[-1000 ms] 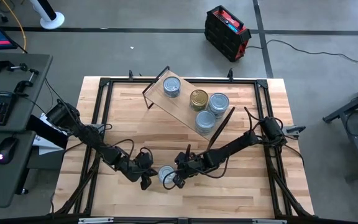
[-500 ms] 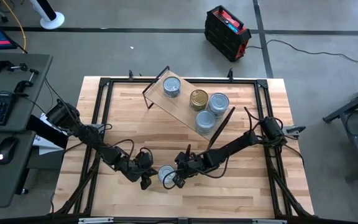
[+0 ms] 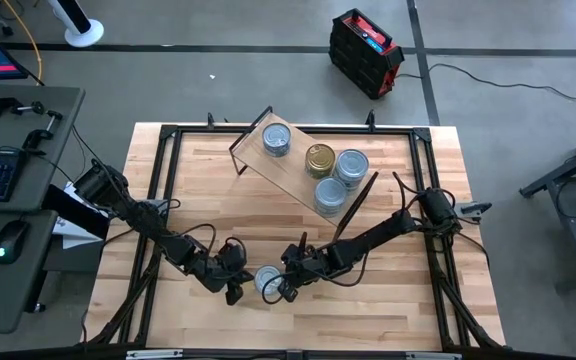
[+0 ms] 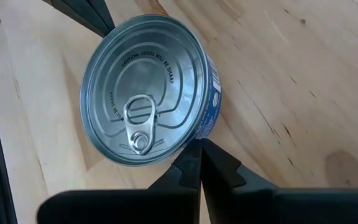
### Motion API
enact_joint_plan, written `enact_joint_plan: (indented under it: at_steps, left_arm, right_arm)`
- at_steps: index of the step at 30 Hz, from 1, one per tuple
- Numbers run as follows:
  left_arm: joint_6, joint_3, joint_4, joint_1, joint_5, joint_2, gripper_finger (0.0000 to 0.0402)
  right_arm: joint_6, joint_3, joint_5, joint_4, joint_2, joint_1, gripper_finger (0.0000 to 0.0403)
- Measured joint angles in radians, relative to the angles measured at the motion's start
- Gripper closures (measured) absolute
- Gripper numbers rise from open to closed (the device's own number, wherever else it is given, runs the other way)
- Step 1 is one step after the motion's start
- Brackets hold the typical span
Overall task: Stack canned seafood by type on shelf
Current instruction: Stack the blue tuna can on top of the other blue tuna cans on the shelf
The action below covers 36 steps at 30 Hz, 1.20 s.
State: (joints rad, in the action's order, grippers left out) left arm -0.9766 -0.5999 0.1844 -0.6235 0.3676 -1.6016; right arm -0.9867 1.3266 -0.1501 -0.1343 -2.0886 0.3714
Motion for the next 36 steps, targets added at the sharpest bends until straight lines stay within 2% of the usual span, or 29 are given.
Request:
enact_joint_plan:
  at_steps: [9,20,28,36]
  left_arm:
    - [0.067,0.0,-0.009,0.001,-0.003,0.001,0.0402]
    - [0.065,-0.001,-0.031,0.002,0.006,0.002,0.0402]
    - [0.111,0.0,-0.039,0.004,0.015,-0.002,0.0402]
    - [0.118,0.002,-0.026,0.003,-0.005,-0.003,0.0401]
  right_arm:
    - [0.004,-0.002,-0.056,0.027,-0.001,0.01,0.0403]
    - [0.0,-0.001,-0.059,0.062,0.001,0.043,0.0403]
    - [0.0,0.002,-0.061,0.171,0.004,0.073,0.0403]
    - [0.051,0.003,-0.128,0.299,0.005,0.08,0.0403]
